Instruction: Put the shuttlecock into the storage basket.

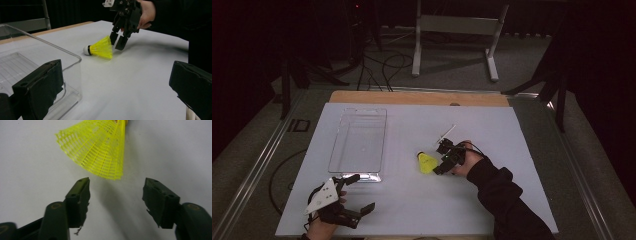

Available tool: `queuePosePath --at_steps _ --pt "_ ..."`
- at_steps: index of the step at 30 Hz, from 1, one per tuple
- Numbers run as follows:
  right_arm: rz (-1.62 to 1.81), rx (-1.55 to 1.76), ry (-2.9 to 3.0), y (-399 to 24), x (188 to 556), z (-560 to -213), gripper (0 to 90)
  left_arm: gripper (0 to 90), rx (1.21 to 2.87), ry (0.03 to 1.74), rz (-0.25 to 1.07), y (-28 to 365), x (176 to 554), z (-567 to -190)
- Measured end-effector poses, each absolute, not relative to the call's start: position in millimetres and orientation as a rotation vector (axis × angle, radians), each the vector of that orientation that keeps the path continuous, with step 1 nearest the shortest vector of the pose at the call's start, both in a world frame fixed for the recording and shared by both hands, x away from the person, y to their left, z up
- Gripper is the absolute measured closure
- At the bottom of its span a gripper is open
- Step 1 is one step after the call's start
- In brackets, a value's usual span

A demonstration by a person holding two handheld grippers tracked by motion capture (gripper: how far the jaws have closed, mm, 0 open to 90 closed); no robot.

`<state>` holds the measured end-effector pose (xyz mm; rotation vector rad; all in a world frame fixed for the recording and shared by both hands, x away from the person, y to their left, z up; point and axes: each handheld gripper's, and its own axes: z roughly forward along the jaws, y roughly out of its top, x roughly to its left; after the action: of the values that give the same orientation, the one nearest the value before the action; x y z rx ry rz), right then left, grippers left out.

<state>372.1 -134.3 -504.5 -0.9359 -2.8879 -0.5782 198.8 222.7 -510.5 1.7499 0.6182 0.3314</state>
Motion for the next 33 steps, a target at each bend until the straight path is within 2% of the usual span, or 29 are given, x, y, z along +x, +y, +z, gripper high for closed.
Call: queuePosePath --at_steps 17,24,25,27,30,31,33 --pt "-0.541 -0.935 -2.905 -116.0 388.2 -509.3 58.5 0.2 1.755 0.616 0.330 222.8 198.9 -510.8" --pt "-0.515 -0.929 -2.906 -111.3 391.5 -511.7 63.1 0.2 1.756 0.615 0.332 222.8 199.1 -510.9" --pt "-0.514 -0.927 -2.898 -110.8 392.3 -512.5 72.5 0.2 1.757 0.615 0.332 222.8 199.1 -511.0" --pt "-0.520 -0.925 -2.897 -110.4 392.7 -512.4 79.2 0.2 1.759 0.615 0.332 222.8 199.2 -511.0" --pt "-0.517 -0.916 -2.894 -110.2 393.0 -512.0 83.3 0.2 1.758 0.617 0.330 222.8 199.1 -511.1" --pt "-0.512 -0.906 -2.893 -110.3 393.4 -511.3 87.4 0.2 1.758 0.616 0.330 222.7 199.2 -511.1" --pt "-0.512 -0.904 -2.879 -110.7 393.9 -510.3 88.7 0.2 1.759 0.616 0.329 222.8 199.2 -511.2"
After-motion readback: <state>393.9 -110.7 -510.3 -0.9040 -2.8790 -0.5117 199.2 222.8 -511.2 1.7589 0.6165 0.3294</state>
